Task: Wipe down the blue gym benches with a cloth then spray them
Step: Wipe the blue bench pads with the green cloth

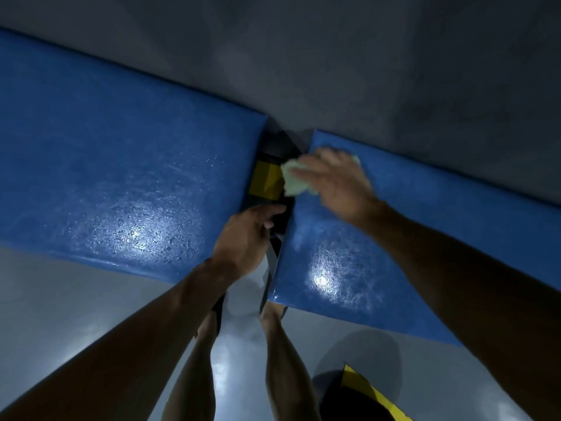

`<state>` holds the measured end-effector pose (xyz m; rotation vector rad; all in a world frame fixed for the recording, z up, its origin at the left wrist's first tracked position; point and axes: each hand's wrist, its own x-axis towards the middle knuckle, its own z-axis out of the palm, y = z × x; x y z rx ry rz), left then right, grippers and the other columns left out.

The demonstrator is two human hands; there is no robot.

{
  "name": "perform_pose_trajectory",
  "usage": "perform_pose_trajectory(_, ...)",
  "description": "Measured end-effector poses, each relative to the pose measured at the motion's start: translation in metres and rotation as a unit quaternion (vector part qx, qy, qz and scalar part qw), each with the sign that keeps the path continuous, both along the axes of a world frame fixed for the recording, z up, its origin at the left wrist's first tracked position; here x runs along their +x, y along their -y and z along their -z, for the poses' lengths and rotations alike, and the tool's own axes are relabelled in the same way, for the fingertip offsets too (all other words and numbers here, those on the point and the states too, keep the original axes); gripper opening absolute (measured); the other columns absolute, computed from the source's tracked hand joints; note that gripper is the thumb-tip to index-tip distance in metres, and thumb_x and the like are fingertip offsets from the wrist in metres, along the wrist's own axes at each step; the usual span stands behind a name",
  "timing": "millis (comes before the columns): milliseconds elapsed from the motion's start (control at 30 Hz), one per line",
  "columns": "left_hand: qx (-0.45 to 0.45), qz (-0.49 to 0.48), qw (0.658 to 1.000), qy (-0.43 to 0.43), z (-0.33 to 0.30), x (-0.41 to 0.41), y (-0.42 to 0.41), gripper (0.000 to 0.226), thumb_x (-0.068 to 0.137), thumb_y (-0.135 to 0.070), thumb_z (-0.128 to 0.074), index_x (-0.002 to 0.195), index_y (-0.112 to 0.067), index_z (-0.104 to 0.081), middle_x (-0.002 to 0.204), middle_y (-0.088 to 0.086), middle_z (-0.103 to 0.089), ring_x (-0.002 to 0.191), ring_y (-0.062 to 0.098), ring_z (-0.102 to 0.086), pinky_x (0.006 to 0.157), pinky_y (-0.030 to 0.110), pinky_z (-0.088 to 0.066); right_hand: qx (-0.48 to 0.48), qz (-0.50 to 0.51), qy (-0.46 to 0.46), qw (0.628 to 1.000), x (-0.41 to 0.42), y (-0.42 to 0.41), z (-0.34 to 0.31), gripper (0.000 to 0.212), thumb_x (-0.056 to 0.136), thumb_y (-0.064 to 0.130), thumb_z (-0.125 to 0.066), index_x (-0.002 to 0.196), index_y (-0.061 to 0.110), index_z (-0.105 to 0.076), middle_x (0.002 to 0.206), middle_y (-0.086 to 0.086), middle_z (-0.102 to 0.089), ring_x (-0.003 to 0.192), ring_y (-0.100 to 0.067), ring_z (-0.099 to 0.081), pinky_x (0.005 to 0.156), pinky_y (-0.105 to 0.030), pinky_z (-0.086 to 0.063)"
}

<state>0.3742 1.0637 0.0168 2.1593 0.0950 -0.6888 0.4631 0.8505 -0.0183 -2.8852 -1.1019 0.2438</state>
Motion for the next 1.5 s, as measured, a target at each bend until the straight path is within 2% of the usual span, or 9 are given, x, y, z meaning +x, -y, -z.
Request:
perform_pose_trajectory(200, 0.015, 0.003, 1.000, -0.012, -0.004, -0.003, 0.005, 0.056, 0.086, 0.006, -0.043, 0.128, -0.025, -0.062, 0.108, 0.003, -0.070, 0.100, 0.016, -0.064, 0.094, 0.027, -0.049, 0.003, 0.168, -0.020, 0.986, 0.007, 0.029, -0.007, 0.074, 0.075, 0.001, -0.048, 0.144, 0.030, -0.046, 0.145, 0.005, -0.047, 0.122, -0.026, -0.044, 0.090, -0.040, -0.044)
perform_pose_trajectory(400, -0.012, 0.010, 0.999, -0.050, -0.002, -0.001, 0.009, 0.058, 0.089, 0.004, -0.041, 0.130, -0.033, -0.059, 0.106, -0.002, -0.068, 0.099, 0.012, -0.064, 0.093, 0.026, -0.050, 0.025, 0.426, -0.011, 0.904, -0.055, 0.126, -0.018, 0.080, 0.068, 0.007, -0.037, 0.145, 0.028, -0.047, 0.142, -0.002, -0.050, 0.113, -0.037, -0.046, 0.090, -0.046, -0.050)
perform_pose_trajectory(567, -0.016, 0.015, 0.999, -0.046, -0.001, 0.001, 0.015, 0.059, 0.090, 0.002, -0.041, 0.133, -0.035, -0.056, 0.111, -0.004, -0.068, 0.103, 0.012, -0.065, 0.092, 0.029, -0.053, 0.037, 0.563, 0.030, 0.825, -0.036, 0.062, -0.013, 0.068, 0.063, 0.013, -0.042, 0.127, 0.022, -0.064, 0.124, -0.007, -0.060, 0.105, -0.040, -0.050, 0.083, -0.044, -0.046)
perform_pose_trajectory(700, 0.002, 0.021, 0.999, -0.038, -0.006, -0.001, 0.018, 0.057, 0.089, 0.003, -0.043, 0.133, -0.030, -0.057, 0.112, -0.004, -0.068, 0.102, 0.011, -0.064, 0.089, 0.020, -0.048, 0.043, 0.439, 0.025, 0.897, -0.012, -0.026, -0.008, 0.057, 0.066, 0.012, -0.049, 0.118, 0.027, -0.067, 0.110, -0.003, -0.063, 0.098, -0.033, -0.053, 0.084, -0.039, -0.041)
perform_pose_trajectory(867, 0.011, 0.025, 0.999, -0.017, -0.004, -0.008, 0.019, 0.052, 0.090, -0.001, -0.045, 0.129, -0.032, -0.060, 0.106, -0.004, -0.071, 0.097, 0.015, -0.065, 0.089, 0.029, -0.052, 0.053, 0.084, -0.020, 0.995, -0.021, -0.042, 0.008, 0.054, 0.076, 0.015, -0.034, 0.112, 0.023, -0.072, 0.108, 0.001, -0.070, 0.108, -0.029, -0.060, 0.110, -0.041, -0.034)
perform_pose_trajectory(1000, 0.015, 0.048, 0.998, -0.026, 0.000, -0.014, 0.017, 0.055, 0.090, -0.001, -0.044, 0.134, -0.031, -0.057, 0.112, 0.002, -0.072, 0.107, 0.018, -0.065, 0.097, 0.031, -0.050, 0.071, 0.106, -0.011, 0.992, -0.031, 0.033, 0.006, 0.065, 0.078, 0.004, -0.046, 0.139, 0.025, -0.056, 0.144, 0.003, -0.053, 0.133, -0.026, -0.047, 0.117, -0.043, -0.029)
perform_pose_trajectory(1133, 0.017, 0.062, 0.997, -0.034, 0.003, -0.014, 0.020, 0.057, 0.090, -0.001, -0.041, 0.136, -0.032, -0.054, 0.118, 0.002, -0.070, 0.111, 0.021, -0.064, 0.099, 0.034, -0.049, 0.089, 0.287, -0.037, 0.953, -0.019, 0.097, -0.014, 0.080, 0.069, 0.005, -0.036, 0.145, 0.026, -0.049, 0.145, -0.003, -0.052, 0.127, -0.032, -0.050, 0.113, -0.044, -0.035)
perform_pose_trajectory(1300, 0.028, 0.073, 0.996, -0.042, -0.003, -0.014, 0.024, 0.055, 0.090, -0.006, -0.039, 0.137, -0.031, -0.054, 0.117, 0.007, -0.070, 0.109, 0.027, -0.064, 0.095, 0.041, -0.051, 0.081, 0.370, -0.027, 0.925, -0.085, 0.055, -0.008, 0.085, 0.065, 0.002, -0.042, 0.148, 0.021, -0.044, 0.155, -0.007, -0.040, 0.143, -0.031, -0.035, 0.119, -0.046, -0.024)
perform_pose_trajectory(1500, 0.054, 0.117, 0.991, -0.034, -0.006, -0.017, 0.013, 0.054, 0.077, -0.016, -0.029, 0.107, -0.029, -0.073, 0.123, 0.000, -0.068, 0.110, 0.020, -0.065, 0.097, 0.035, -0.051, 0.086, 0.069, -0.079, 0.991, -0.173, 0.016, -0.010, 0.061, 0.083, 0.003, -0.048, 0.140, 0.023, -0.054, 0.149, 0.002, -0.048, 0.138, -0.026, -0.043, 0.116, -0.046, -0.030)
